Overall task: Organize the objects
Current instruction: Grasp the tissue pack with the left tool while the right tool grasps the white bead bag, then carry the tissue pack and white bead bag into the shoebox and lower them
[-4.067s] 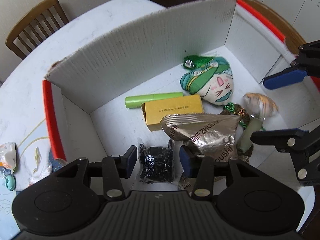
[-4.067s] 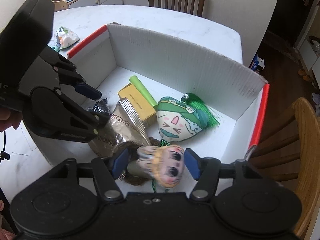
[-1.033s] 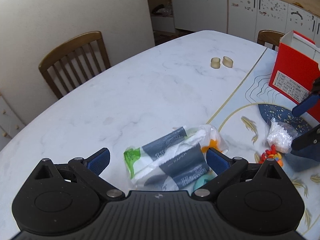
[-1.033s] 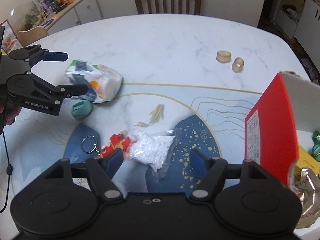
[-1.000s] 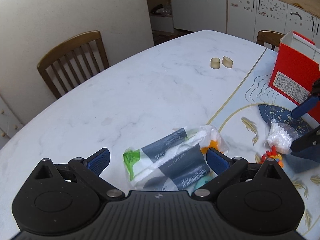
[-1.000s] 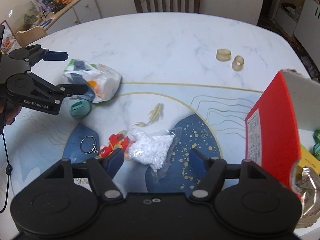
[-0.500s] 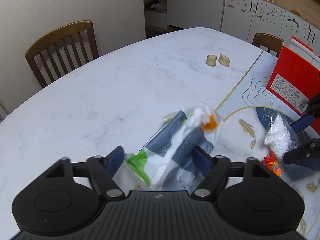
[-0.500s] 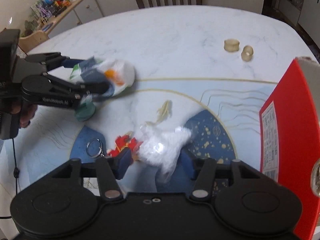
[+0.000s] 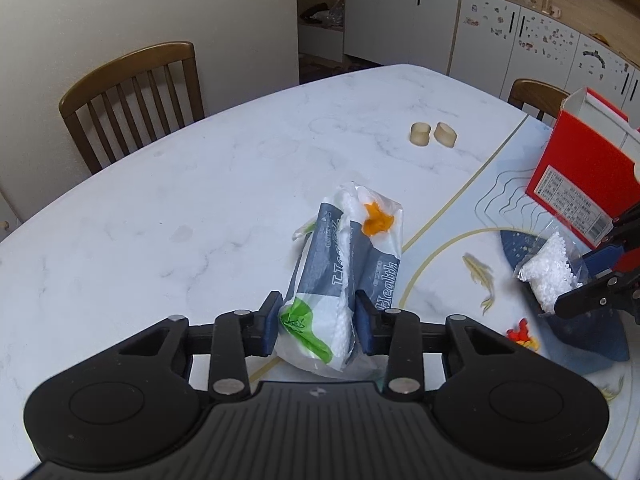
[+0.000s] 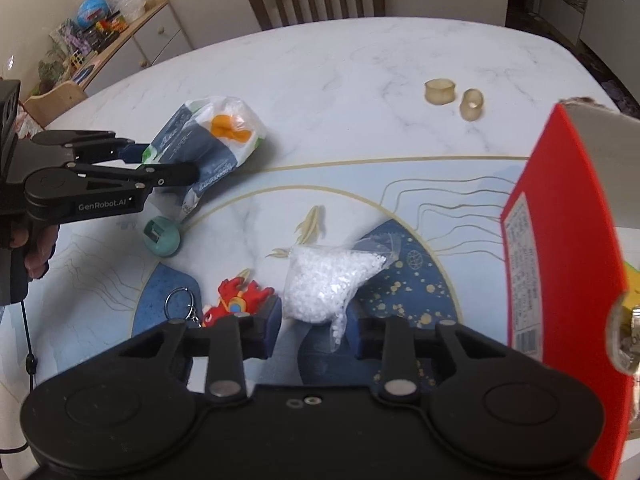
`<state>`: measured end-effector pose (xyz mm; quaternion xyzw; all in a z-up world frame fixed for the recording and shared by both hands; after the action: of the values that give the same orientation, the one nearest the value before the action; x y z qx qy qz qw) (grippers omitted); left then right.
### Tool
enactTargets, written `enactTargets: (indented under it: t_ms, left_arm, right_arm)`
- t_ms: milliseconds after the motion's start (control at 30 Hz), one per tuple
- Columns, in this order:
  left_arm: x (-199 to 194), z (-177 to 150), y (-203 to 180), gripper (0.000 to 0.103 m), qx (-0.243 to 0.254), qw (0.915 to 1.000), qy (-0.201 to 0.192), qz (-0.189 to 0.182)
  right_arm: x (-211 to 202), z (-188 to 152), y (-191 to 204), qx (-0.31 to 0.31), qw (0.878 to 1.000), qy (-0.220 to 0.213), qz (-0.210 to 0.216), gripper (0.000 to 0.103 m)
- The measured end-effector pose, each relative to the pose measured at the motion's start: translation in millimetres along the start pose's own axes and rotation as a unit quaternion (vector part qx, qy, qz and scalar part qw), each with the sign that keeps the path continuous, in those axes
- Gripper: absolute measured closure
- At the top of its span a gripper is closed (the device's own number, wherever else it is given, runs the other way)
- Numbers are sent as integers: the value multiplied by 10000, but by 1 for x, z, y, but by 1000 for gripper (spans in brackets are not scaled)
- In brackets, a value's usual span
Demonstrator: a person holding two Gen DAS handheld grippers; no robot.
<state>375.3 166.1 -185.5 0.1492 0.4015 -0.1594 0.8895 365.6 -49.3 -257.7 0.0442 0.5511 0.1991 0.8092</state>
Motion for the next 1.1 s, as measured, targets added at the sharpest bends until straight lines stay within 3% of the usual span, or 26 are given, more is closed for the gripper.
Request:
enactTargets:
  t_ms: [533, 1100]
  left_arm:
    - [-80, 42, -36, 66, -556, 9981, -275, 68]
    - [-148, 85, -136, 66, -892, 9940, -623, 53]
  right_arm:
    - [-87, 10, 2, 26, 9970, -655, 408, 72]
    - [-170, -1, -50, 6, 9936, -1009, 508, 71]
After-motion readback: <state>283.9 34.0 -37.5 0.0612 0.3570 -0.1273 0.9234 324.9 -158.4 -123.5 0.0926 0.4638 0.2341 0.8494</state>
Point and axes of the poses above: each gripper's, at about its wrist camera, not at the fingertips, and x roughly the way its jaws point, y to its left, z to its top, the point moved 8 cm from there along x, roughly the way its jaws point, and after that the axes turned 11 degrees about x, right-handed, at the moved point
